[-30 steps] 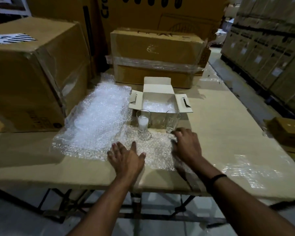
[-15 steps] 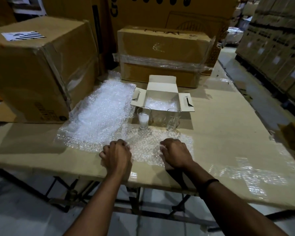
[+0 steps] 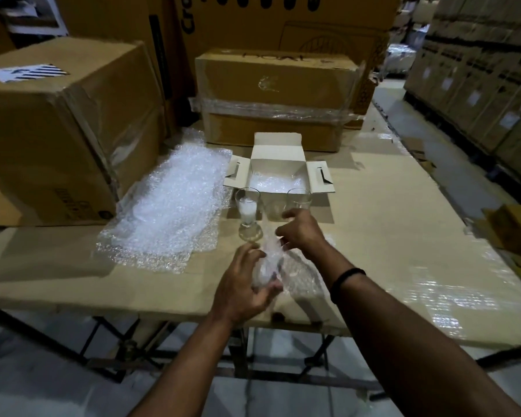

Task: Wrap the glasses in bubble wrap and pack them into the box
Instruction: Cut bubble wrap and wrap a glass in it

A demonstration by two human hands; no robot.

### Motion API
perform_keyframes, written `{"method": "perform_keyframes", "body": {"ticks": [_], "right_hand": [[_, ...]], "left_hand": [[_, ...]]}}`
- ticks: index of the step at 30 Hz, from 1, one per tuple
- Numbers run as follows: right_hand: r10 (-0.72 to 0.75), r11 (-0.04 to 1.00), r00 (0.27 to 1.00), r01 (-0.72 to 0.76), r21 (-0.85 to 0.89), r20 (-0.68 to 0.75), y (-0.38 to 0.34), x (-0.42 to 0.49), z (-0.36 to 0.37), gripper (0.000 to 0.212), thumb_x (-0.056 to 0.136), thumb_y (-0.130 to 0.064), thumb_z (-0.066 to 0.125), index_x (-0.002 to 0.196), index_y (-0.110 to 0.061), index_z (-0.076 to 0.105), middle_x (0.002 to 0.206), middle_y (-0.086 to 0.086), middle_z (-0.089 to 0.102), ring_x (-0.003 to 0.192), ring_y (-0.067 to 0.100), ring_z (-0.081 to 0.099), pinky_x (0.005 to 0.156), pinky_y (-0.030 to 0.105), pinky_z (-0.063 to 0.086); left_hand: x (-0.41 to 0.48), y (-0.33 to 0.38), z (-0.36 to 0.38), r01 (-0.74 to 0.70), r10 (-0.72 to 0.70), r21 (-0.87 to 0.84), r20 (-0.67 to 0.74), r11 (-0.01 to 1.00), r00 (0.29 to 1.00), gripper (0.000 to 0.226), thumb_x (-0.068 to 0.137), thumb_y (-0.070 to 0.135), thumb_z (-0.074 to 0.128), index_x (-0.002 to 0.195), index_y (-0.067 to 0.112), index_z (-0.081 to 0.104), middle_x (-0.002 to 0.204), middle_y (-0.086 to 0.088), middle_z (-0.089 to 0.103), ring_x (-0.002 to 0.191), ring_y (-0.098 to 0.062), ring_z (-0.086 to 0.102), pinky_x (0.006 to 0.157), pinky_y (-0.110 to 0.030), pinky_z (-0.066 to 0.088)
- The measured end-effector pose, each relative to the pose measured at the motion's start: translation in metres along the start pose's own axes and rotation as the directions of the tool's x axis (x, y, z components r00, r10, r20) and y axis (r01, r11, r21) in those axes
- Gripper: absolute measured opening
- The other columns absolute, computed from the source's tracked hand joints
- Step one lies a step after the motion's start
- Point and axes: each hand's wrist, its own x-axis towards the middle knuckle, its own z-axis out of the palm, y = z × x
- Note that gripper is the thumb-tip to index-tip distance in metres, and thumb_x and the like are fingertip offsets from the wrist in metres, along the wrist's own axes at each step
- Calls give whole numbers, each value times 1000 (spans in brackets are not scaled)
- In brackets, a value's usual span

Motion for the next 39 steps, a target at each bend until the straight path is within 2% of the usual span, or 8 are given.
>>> {"method": "perform_keyframes", "body": {"ticks": [7, 12, 18, 24, 29, 32, 35, 39], "right_hand": [[109, 942, 993, -86, 326, -53, 44, 8, -46, 8, 92, -1, 59, 100, 2, 56, 73, 16, 59, 43, 17, 58, 44, 28, 52], [77, 983, 996, -82, 165, 39, 47, -1, -44, 53, 84, -60, 61, 107, -12, 60, 95, 13, 68, 66, 23, 59, 56, 31, 50], [25, 1000, 999, -26, -13, -40, 57, 13, -37, 47, 73, 3, 75, 116, -6, 58, 72, 17, 67, 54, 26, 59, 54, 40, 52], [-6, 998, 988, -4, -69, -156, 57, 38, -79, 42, 76, 2, 75, 114, -7, 61, 76, 16, 70, 54, 22, 60, 47, 27, 42], [-75, 951, 974, 5, -308, -216, 69, 46, -92, 40, 80, -8, 74, 118, -7, 61, 96, 12, 71, 89, 25, 67, 73, 24, 46], [-226, 871, 946, 89, -483, -234, 85, 37, -86, 41, 83, -19, 74, 121, -11, 61, 118, 11, 64, 110, 30, 59, 89, 31, 44], [-491, 624, 864, 256, -739, -115, 102, 21, -74, 25, 84, -29, 69, 107, -22, 71, 120, 4, 64, 106, 31, 55, 89, 37, 43], [-476, 445, 876, 322, -836, 84, 111, 9, -65, 22, 87, -35, 55, 98, -31, 73, 114, -5, 66, 102, 26, 53, 84, 35, 39]], "left_hand": [[5, -7, 11, 62, -121, 234, 250, 970, 961, 50, 78, 62, 59, 114, 27, 67, 113, 6, 61, 103, -19, 57, 84, -34, 38], [13, -4, 21, 51, -190, 374, 343, 926, 920, 50, 78, 24, 66, 127, 31, 63, 125, 6, 56, 112, -21, 49, 90, -35, 34], [16, 5, 21, 82, -207, 402, 278, 912, 938, 70, 72, 33, 72, 139, 26, 51, 132, 0, 53, 115, -24, 47, 93, -38, 38], [20, 3, 20, 246, -324, 374, 160, 894, 932, 69, 75, 26, 71, 141, 25, 48, 130, -4, 54, 115, -28, 49, 94, -40, 37], [25, 3, 32, 168, -246, 338, 201, 926, 948, 45, 77, 9, 66, 119, 26, 67, 110, -2, 65, 100, -27, 58, 84, -39, 39], [25, 0, 32, 156, -264, 418, 214, 895, 941, 36, 79, 18, 60, 111, 31, 71, 109, 0, 63, 100, -25, 56, 82, -39, 37], [26, -5, 24, 184, -334, 458, 272, 870, 902, 45, 75, 35, 47, 114, 36, 69, 119, 7, 58, 110, -20, 49, 89, -37, 31], [28, -8, 14, 304, -387, 340, 210, 890, 898, 64, 72, 57, 26, 119, 38, 66, 124, 9, 58, 114, -17, 46, 82, -32, 20]]}}
